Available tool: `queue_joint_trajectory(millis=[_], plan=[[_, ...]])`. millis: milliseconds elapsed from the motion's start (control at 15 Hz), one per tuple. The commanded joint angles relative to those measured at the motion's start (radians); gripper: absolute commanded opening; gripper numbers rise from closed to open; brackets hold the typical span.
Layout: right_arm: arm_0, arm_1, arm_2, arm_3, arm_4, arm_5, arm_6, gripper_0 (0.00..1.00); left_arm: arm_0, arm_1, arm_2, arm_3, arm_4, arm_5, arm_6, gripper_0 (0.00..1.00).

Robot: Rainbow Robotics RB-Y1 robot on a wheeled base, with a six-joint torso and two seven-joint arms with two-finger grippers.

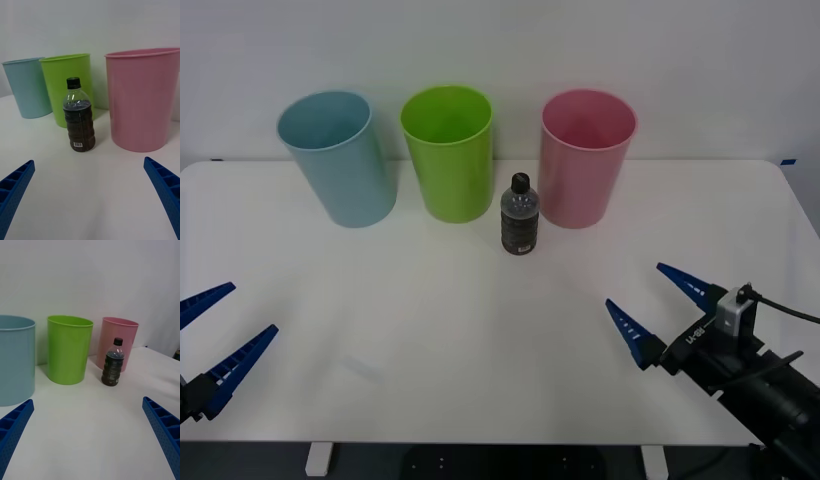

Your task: Grasp the object on the table and drop it into the matching bin: aluminum can to the light blue bin, PET bottle to the pink bin.

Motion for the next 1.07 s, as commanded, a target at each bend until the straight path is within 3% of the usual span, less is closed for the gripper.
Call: queue_joint_trajectory(millis=[67, 200, 533, 1067], plan=[[-0.014, 0.005, 0.05, 0.0, 0.007, 0.074, 0.005, 1.0, 0.0, 0.0, 0.0, 0.0, 0.0, 0.0, 0.0, 1.0], [-0.026, 0.015, 0.089, 0.0, 0.015, 0.135, 0.011, 1.0, 0.0, 0.0, 0.0, 0.0, 0.0, 0.0, 0.0, 1.0], [-0.052, 0.09, 0.11, 0.0, 0.121, 0.215, 0.003, 1.0, 0.0, 0.0, 0.0, 0.0, 0.0, 0.0, 0.0, 1.0], [-0.095, 0.099, 0.287, 0.0, 0.13, 0.468, 0.01, 1.0, 0.0, 0.0, 0.0, 0.0, 0.0, 0.0, 0.0, 1.0]])
